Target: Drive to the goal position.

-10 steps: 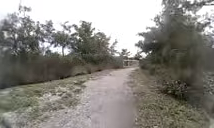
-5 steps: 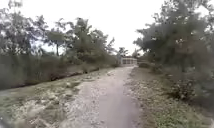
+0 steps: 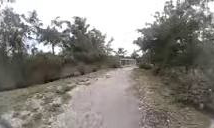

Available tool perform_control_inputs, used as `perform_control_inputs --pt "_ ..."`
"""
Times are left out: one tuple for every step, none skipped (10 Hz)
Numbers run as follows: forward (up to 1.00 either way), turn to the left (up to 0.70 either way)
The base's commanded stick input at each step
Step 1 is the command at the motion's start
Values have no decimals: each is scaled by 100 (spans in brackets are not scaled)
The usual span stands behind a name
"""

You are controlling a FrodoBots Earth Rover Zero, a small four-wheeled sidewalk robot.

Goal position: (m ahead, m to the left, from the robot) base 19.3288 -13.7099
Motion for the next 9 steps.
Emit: perform_control_inputs --pt "70 0" --pt "70 0" --pt "70 0" --pt "70 0" --pt "70 0" --pt "70 0" --pt "70 0" --pt "70 0" --pt "70 0"
